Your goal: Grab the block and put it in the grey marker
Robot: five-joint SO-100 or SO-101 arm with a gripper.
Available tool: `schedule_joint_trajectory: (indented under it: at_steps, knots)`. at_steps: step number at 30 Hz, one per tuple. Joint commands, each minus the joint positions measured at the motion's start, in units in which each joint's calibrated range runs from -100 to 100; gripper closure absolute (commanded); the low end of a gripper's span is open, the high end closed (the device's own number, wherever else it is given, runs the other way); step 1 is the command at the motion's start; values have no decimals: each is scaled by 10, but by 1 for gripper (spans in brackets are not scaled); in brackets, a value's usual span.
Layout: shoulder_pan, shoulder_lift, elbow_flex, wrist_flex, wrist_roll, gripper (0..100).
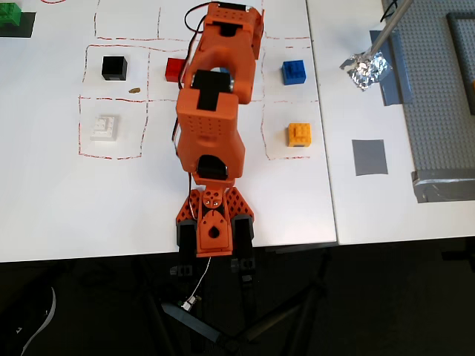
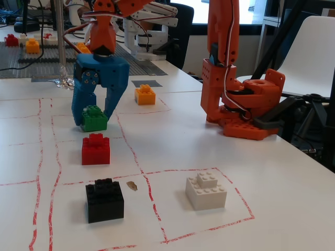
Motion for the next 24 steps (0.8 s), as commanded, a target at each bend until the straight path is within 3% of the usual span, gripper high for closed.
schedule_joint_trajectory:
  at_steps: [1,12,24]
  knots:
    - [10,-105,-18,38,15,100]
    - [38,-270,-45,224,45,100]
    - [360,-273,-59,280,155,100]
